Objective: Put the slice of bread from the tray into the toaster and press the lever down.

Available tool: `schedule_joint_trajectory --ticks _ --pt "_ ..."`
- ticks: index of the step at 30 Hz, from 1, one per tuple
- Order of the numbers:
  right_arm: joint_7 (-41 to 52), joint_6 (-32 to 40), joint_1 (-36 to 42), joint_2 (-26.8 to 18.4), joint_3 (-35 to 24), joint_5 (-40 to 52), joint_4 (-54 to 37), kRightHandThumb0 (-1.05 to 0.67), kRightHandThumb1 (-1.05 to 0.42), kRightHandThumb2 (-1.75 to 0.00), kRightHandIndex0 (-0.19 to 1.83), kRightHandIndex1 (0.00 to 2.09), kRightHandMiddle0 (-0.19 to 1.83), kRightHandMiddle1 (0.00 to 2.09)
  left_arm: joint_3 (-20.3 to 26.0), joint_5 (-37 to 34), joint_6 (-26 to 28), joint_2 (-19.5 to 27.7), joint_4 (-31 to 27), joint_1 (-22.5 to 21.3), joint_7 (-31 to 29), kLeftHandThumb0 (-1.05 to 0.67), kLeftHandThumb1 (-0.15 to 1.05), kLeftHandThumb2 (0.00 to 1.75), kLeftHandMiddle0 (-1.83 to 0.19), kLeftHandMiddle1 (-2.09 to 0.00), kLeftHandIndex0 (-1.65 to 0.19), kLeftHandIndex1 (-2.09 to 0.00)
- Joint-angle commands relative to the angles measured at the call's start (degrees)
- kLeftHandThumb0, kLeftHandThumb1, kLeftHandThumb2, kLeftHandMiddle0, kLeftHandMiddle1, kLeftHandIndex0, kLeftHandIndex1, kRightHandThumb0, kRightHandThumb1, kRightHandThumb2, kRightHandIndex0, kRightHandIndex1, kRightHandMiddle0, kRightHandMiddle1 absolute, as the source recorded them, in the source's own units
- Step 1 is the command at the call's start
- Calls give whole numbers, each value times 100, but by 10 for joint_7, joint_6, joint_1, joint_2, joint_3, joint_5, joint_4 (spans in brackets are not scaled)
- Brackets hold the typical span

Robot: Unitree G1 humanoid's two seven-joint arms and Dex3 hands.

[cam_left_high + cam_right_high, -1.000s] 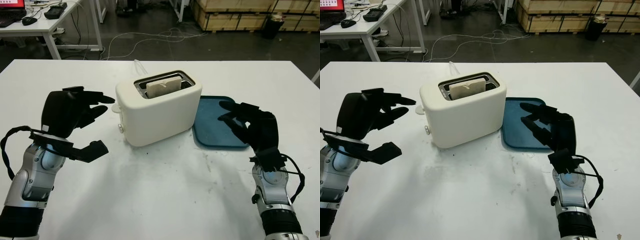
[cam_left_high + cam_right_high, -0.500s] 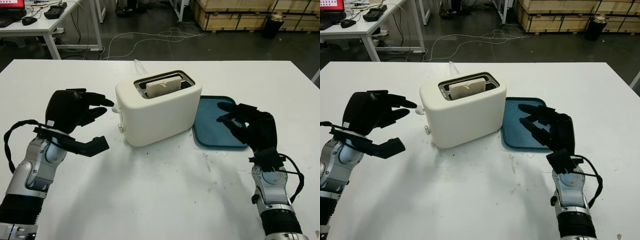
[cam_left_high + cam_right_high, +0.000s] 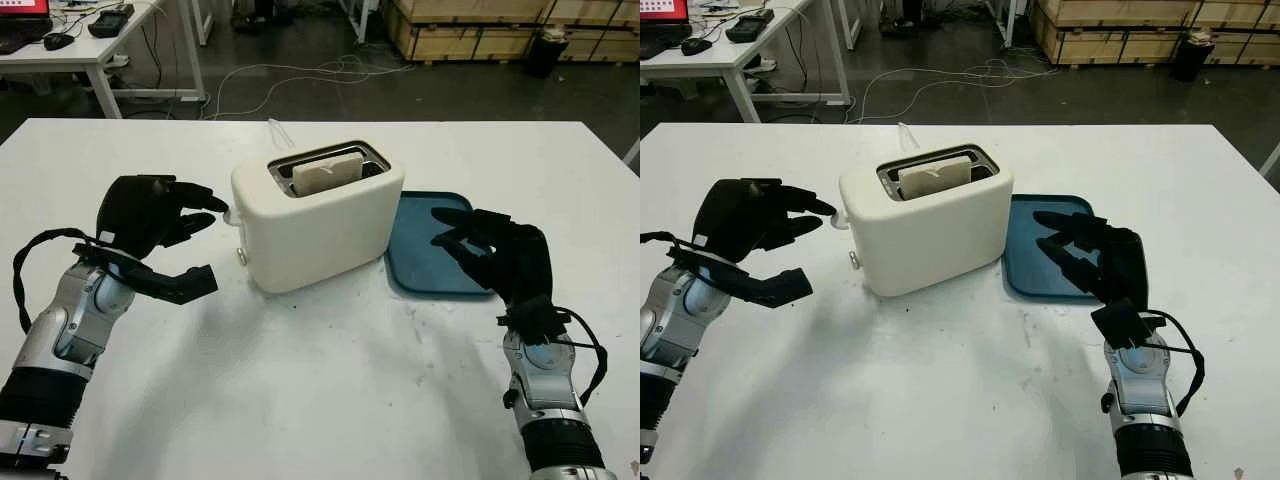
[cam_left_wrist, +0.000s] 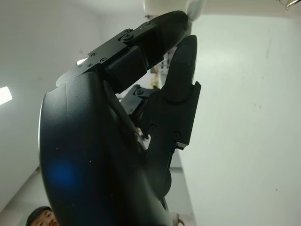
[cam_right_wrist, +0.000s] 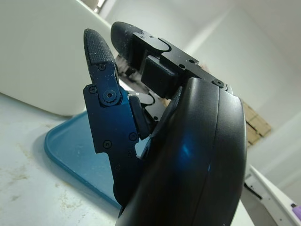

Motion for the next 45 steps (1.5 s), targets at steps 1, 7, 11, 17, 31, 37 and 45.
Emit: schedule_joint_trajectory --ticks 1,7,11,17,31,37,45 --pt "3 -2 2 -2 -1 5 -2 -51 -92 -3 86 97 111 0 -8 6 -9 8 4 -14 6 -35 92 7 -91 -150 -116 -18" --pt "2 4 3 -3 0 0 -7 -48 -92 -3 87 96 111 0 -17 9 -17 19 1 -20 1 -34 91 7 -90 -152 -117 -19" --pt "4 4 4 -2 1 2 -5 -47 -92 -2 87 96 111 0 -18 13 -19 24 -3 -25 2 -34 92 5 -92 -147 -118 -21" --pt "4 12 6 -1 3 0 -8 -48 -92 -2 87 95 111 0 -15 10 -15 28 -11 -26 -7 -34 92 4 -92 -145 -117 -21" --pt "11 17 8 0 3 3 -10 -49 -92 -2 86 96 111 0 -26 12 -24 31 -7 -28 -8 -33 91 1 -96 -145 -118 -24" --pt "7 14 8 -2 2 -4 -11 -49 -92 -3 87 95 111 0 -35 20 -32 48 -8 -32 -23 -32 92 2 -96 -144 -117 -24" --pt "11 14 11 -1 2 0 -11 -51 -92 -2 87 94 110 0 -58 39 -52 73 -2 -53 -52 -36 90 2 -101 -142 -127 -32"
